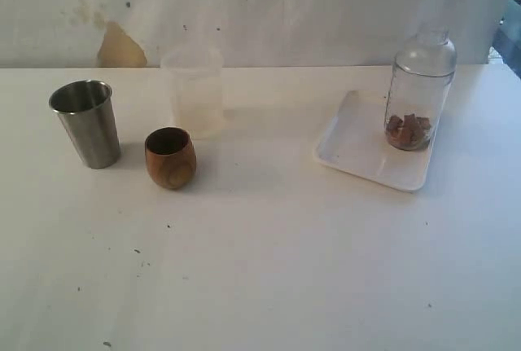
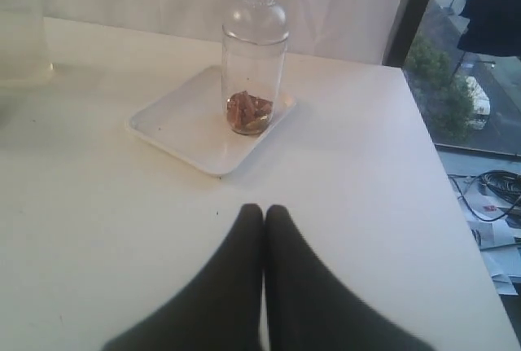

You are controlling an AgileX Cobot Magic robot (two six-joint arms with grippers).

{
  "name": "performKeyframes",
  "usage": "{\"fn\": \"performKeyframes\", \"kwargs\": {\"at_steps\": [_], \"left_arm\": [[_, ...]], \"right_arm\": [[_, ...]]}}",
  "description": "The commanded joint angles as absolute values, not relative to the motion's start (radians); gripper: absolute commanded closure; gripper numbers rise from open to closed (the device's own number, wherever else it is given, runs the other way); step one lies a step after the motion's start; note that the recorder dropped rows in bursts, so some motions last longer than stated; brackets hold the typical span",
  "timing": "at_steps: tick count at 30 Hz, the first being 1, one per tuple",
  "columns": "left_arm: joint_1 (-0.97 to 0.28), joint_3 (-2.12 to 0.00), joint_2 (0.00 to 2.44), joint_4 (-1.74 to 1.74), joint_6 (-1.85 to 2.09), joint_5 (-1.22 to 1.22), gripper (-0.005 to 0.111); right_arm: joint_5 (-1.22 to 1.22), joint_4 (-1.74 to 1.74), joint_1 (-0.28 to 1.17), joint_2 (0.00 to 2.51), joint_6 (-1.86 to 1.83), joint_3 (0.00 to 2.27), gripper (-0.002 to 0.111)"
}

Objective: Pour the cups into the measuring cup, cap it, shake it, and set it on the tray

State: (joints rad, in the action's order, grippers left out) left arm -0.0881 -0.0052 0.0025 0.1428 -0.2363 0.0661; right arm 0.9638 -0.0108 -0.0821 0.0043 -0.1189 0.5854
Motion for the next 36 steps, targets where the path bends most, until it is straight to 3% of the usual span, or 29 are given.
{"fn": "performKeyframes", "kwargs": {"at_steps": [1,8,10,13,15,17,28,36], "left_arm": [[-0.093,0.0,0.0,0.143,-0.239,0.053,0.002],[-0.093,0.0,0.0,0.141,-0.208,0.03,0.002],[-0.093,0.0,0.0,0.141,-0.208,0.032,0.01],[-0.093,0.0,0.0,0.141,-0.208,0.059,0.041],[-0.093,0.0,0.0,0.141,-0.208,0.082,0.079],[-0.093,0.0,0.0,0.141,-0.208,0.082,0.106],[-0.093,0.0,0.0,0.143,-0.205,0.072,0.106],[-0.093,0.0,0.0,0.143,-0.205,0.072,0.106]], "right_arm": [[0.94,-0.015,-0.079,0.0,-0.127,0.571,0.108],[0.763,-0.015,-0.079,0.0,-0.127,0.456,0.108],[0.668,-0.015,-0.079,0.0,-0.127,0.412,0.108],[0.589,0.011,-0.079,0.0,-0.13,0.373,0.108],[0.548,0.019,-0.079,0.0,-0.116,0.351,0.108],[0.466,0.0,-0.079,0.0,-0.076,0.318,0.108],[-0.031,-0.007,-0.079,0.0,0.0,0.027,0.108],[0.075,0.0,-0.079,0.0,0.0,0.0,0.108]]}}
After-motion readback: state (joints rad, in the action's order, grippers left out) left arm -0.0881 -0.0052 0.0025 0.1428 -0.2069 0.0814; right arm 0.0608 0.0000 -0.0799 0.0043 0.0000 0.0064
